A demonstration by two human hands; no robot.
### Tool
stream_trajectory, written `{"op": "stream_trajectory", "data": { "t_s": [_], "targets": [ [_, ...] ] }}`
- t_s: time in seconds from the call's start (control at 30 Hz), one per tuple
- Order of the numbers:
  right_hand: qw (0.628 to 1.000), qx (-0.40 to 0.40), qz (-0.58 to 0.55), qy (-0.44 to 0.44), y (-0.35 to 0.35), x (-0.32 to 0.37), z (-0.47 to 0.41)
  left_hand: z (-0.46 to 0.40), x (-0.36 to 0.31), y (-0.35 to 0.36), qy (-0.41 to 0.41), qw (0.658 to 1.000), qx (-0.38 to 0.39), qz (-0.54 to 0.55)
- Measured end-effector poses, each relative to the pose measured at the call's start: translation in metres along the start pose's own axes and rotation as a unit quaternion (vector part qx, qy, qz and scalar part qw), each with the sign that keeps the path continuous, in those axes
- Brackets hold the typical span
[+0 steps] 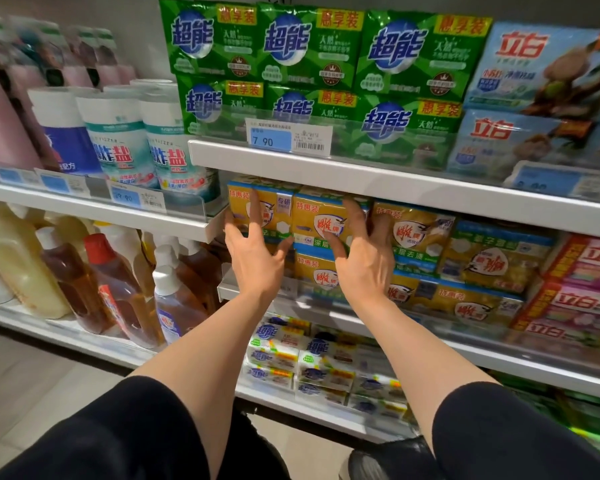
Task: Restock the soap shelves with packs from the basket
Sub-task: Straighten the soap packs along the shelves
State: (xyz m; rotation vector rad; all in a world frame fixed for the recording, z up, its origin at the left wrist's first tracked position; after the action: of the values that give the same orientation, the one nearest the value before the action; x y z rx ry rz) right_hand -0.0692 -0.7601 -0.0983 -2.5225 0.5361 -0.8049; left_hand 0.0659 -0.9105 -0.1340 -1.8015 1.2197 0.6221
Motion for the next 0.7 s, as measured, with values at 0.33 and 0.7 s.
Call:
{"op": "stream_trajectory", "data": {
  "t_s": [0.33, 0.7],
  "targets": [
    [0.997, 0.035, -0.015, -0.06, -0.004, -0.002, 0.006, 0.01, -0.005, 0.003, 0.019, 1.0, 0.023, -0.003],
    [0.993, -0.102, 0.044, -0.034, -0.095, -0.053, 0.009, 0.078, -0.103, 0.018, 0.376, 0.92, -0.029, -0.106]
  ]
}}
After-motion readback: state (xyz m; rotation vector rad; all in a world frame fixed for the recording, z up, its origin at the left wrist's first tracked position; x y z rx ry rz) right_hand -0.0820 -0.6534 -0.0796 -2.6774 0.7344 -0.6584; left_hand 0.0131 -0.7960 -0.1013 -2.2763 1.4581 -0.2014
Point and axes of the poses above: each hand's wrist, its own z-axis away from the middle knuckle, its own y-axis out of the palm, x = y × z, the point moved 10 cm from there along -z, towards the middle knuckle, and after that the axes turned 13 degrees about -x, right-handed, at the moved point
